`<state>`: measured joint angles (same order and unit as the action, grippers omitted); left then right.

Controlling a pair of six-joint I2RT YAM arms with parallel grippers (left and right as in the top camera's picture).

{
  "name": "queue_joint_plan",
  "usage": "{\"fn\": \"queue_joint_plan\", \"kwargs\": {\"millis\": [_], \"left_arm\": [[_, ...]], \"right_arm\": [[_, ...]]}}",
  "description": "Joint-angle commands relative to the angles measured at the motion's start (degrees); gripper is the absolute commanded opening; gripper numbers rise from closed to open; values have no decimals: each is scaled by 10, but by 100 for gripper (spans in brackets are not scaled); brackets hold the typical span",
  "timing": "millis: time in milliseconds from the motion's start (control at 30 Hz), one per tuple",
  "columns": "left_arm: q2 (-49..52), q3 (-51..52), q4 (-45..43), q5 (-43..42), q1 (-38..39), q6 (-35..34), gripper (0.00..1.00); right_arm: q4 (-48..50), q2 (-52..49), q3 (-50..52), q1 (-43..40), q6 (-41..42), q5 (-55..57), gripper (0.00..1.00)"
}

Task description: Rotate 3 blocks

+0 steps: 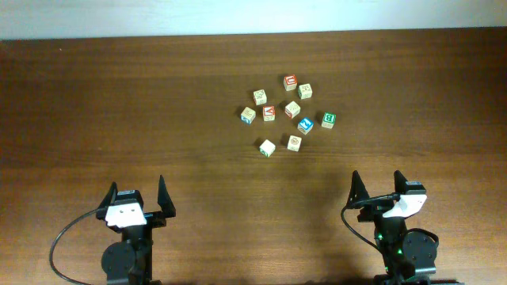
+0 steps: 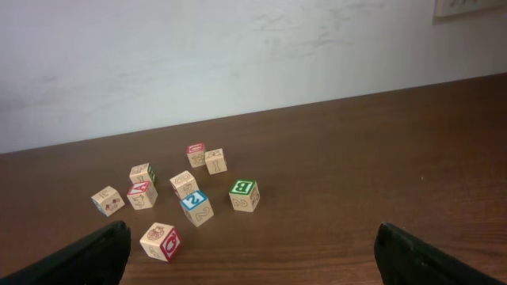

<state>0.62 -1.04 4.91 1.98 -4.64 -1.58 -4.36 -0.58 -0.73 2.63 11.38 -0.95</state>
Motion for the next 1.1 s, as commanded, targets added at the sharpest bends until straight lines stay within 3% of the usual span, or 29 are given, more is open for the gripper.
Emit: {"fn": "queue_joint_plan", "kwargs": {"millis": [0,1067], "left_arm": [[-3,5,-3,2,-4,-5,99],[-3,5,-12,4,-4,-5,99]], "right_arm": [[-2,2,4,3,-19,23,98],[0,2,4,3,-19,15,98]]}}
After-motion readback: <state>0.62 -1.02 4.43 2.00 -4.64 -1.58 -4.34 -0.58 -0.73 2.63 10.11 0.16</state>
